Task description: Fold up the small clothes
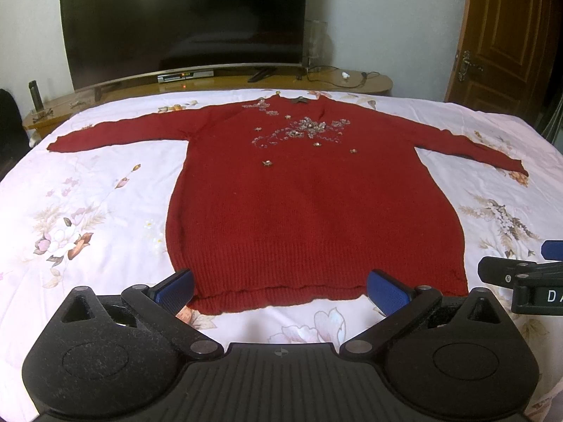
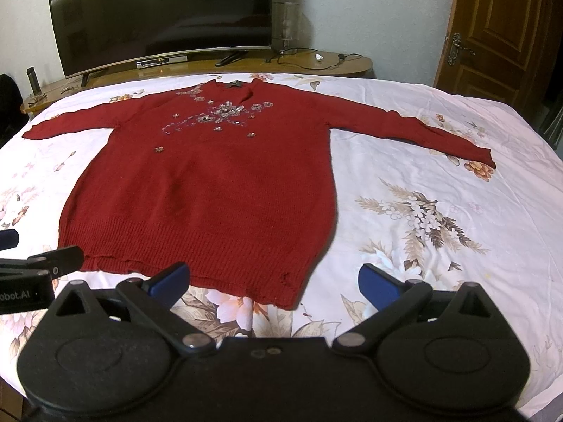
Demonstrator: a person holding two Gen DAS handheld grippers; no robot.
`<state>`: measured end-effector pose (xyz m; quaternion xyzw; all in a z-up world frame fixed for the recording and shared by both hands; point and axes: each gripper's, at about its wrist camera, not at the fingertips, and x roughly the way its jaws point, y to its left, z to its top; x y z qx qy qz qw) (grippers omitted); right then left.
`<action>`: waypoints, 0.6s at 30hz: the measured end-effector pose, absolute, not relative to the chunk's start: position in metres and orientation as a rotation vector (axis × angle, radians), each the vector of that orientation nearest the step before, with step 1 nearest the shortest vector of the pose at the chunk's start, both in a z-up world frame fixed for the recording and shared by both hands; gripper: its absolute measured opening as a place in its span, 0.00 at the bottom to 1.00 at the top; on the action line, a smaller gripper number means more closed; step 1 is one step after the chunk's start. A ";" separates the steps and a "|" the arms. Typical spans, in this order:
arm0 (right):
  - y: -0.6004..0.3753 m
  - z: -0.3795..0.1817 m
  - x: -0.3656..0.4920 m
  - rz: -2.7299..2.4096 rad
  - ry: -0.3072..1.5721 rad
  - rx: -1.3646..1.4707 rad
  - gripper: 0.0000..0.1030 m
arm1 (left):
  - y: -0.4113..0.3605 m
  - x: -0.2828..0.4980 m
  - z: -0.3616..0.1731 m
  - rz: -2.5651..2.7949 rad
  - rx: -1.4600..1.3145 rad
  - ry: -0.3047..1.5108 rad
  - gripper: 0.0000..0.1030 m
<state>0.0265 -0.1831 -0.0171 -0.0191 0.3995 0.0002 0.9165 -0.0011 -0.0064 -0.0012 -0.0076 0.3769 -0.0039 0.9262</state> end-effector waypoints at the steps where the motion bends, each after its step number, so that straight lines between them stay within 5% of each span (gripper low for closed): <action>1: -0.183 -0.017 0.027 0.001 0.822 -0.040 0.99 | -0.006 -0.001 -0.001 -0.008 -0.016 0.773 1.00; 18: -0.182 -0.021 0.030 0.010 0.831 -0.049 0.99 | -0.004 0.000 -0.006 0.002 -0.019 0.782 1.00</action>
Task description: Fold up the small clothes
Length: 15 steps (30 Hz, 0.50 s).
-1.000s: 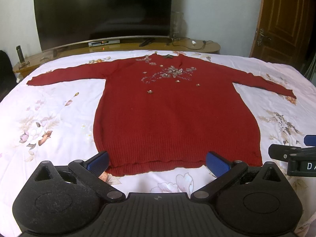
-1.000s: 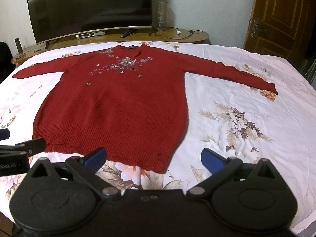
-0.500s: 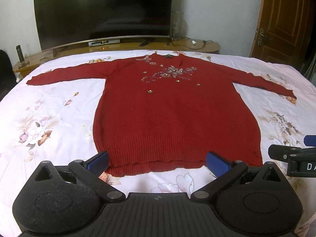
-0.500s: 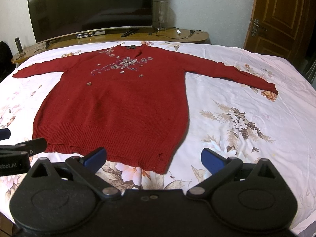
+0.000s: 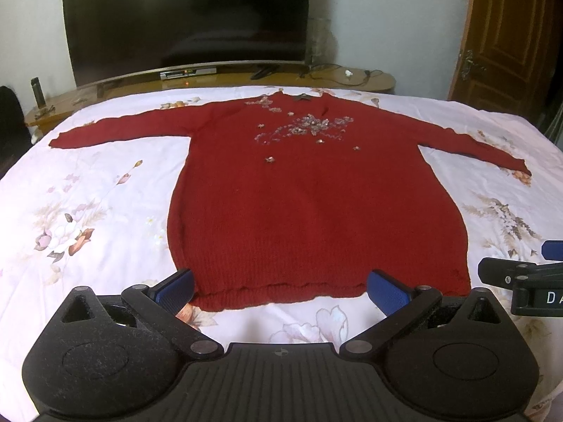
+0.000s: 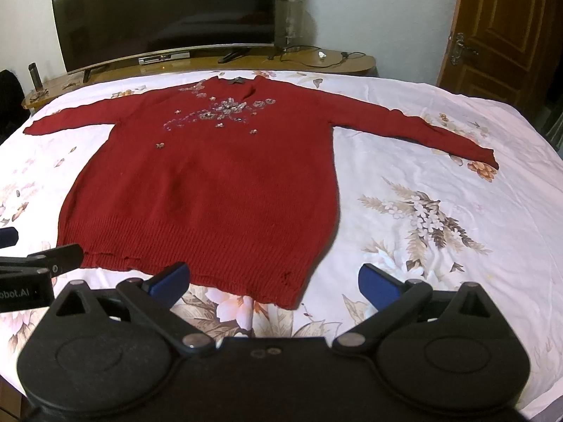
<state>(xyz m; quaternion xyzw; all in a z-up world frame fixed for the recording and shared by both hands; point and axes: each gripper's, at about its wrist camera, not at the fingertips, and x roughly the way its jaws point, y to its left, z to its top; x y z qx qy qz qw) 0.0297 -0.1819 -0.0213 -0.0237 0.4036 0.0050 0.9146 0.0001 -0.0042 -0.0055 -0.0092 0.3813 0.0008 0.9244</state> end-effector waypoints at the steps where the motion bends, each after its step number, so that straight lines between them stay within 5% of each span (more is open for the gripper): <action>1: -0.182 -0.022 0.030 0.011 0.833 -0.050 0.99 | -0.004 0.000 -0.006 0.002 -0.019 0.783 1.00; 15: -0.187 -0.018 0.025 0.016 0.715 -0.076 0.99 | 0.013 0.013 0.002 -0.020 -0.073 0.725 1.00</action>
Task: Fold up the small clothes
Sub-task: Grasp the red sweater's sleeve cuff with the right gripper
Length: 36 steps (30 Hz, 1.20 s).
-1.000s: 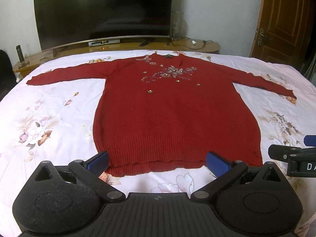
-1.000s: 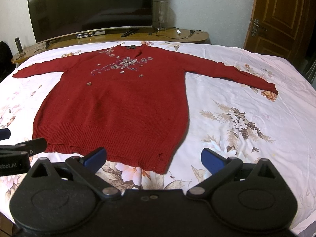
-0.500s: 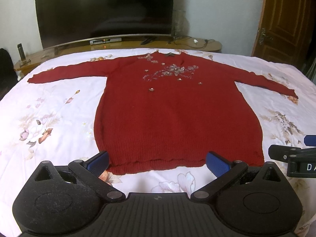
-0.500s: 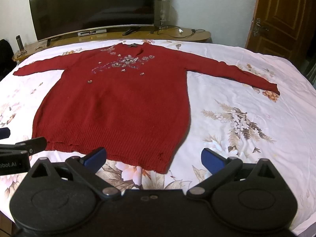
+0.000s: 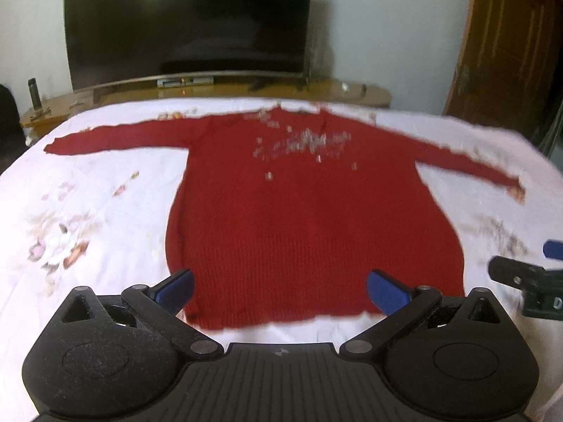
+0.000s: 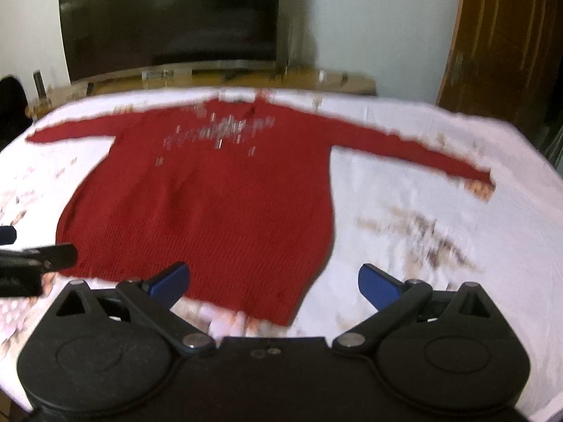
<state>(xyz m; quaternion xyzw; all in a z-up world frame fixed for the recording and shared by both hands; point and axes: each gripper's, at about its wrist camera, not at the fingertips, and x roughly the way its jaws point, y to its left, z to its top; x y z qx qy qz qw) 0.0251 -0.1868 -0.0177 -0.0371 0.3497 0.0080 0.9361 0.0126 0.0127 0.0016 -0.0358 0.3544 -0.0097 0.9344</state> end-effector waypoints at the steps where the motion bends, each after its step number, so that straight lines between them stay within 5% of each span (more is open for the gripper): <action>1: -0.193 -0.017 0.025 0.023 0.675 -0.066 0.99 | 0.018 0.018 0.002 -0.015 -0.101 0.718 1.00; 7: -0.256 -0.028 0.060 -0.049 0.761 0.167 0.99 | 0.034 0.062 -0.006 -0.002 -0.117 0.657 1.00; 15: -0.387 -0.040 0.128 -0.296 0.579 0.376 0.95 | 0.045 0.141 -0.029 0.053 -0.137 0.584 1.00; 36: -0.588 -0.138 0.276 -0.480 0.413 0.741 0.91 | 0.051 0.257 -0.085 0.221 -0.061 0.735 1.00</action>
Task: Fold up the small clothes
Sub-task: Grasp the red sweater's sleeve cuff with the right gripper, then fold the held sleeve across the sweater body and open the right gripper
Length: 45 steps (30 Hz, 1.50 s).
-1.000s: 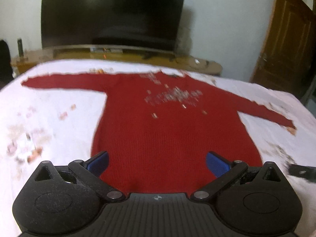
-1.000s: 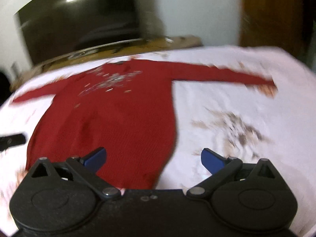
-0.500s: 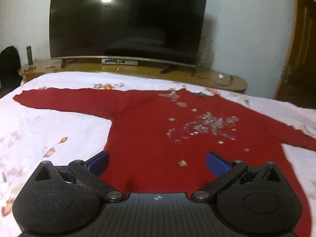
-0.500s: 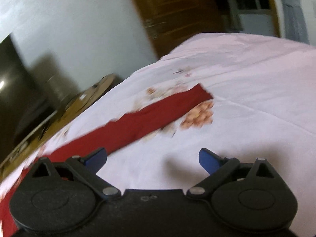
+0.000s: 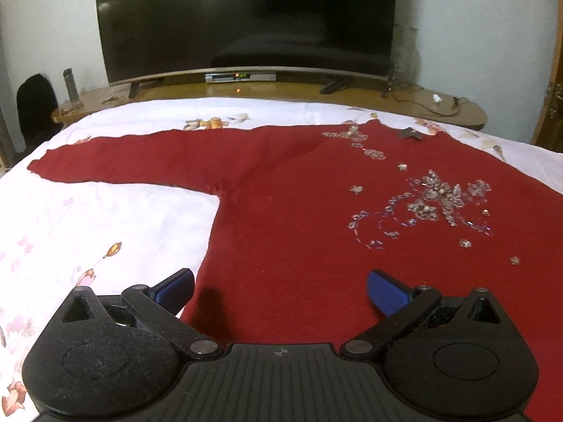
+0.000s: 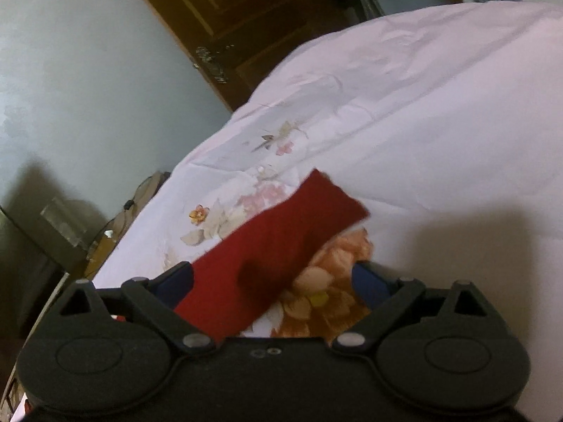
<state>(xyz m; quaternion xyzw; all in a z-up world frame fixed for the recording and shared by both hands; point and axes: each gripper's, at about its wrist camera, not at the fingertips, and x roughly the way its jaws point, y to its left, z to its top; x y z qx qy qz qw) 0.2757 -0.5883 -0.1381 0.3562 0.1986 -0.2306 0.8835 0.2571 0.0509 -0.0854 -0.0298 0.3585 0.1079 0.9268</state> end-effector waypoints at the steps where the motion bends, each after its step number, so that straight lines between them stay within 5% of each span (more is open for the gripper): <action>1: -0.593 -0.139 0.278 -0.473 0.405 0.747 0.90 | 0.051 0.258 -0.086 0.225 -0.064 0.736 1.00; 3: -0.598 -0.140 0.282 -0.468 0.399 0.742 0.83 | 0.050 0.260 -0.086 0.229 -0.064 0.736 1.00; 4: -0.599 -0.141 0.283 -0.469 0.400 0.733 0.65 | 0.049 0.261 -0.085 0.227 -0.062 0.737 1.00; 5: -0.602 -0.142 0.283 -0.472 0.404 0.743 0.33 | 0.048 0.261 -0.085 0.223 -0.060 0.738 1.00; 6: -0.606 -0.144 0.280 -0.471 0.409 0.772 0.26 | 0.047 0.261 -0.084 0.219 -0.055 0.738 1.00; 9: -0.614 -0.150 0.272 -0.443 0.384 0.836 0.28 | 0.044 0.261 -0.081 0.206 -0.036 0.738 1.00; 13: -0.617 -0.153 0.268 -0.359 0.343 0.917 0.56 | 0.047 0.265 -0.080 0.201 -0.032 0.746 1.00; 15: -0.619 -0.150 0.278 -0.369 0.361 0.899 0.52 | 0.050 0.267 -0.081 0.205 -0.032 0.753 1.00; 16: -0.620 -0.148 0.283 -0.384 0.380 0.890 0.39 | 0.052 0.269 -0.081 0.207 -0.034 0.760 1.00; 17: -0.621 -0.146 0.288 -0.403 0.403 0.880 0.14 | 0.053 0.271 -0.083 0.209 -0.035 0.770 1.00; 19: -0.624 -0.148 0.294 -0.438 0.442 0.848 0.06 | 0.058 0.273 -0.085 0.207 -0.046 0.789 1.00; 30: -0.560 -0.091 0.319 -0.431 0.435 0.482 0.06 | 0.114 0.266 -0.091 0.210 -0.185 0.786 1.00; 45: -0.316 -0.047 0.377 -0.076 0.420 0.187 0.06 | 0.187 0.239 -0.099 0.248 -0.272 0.783 1.00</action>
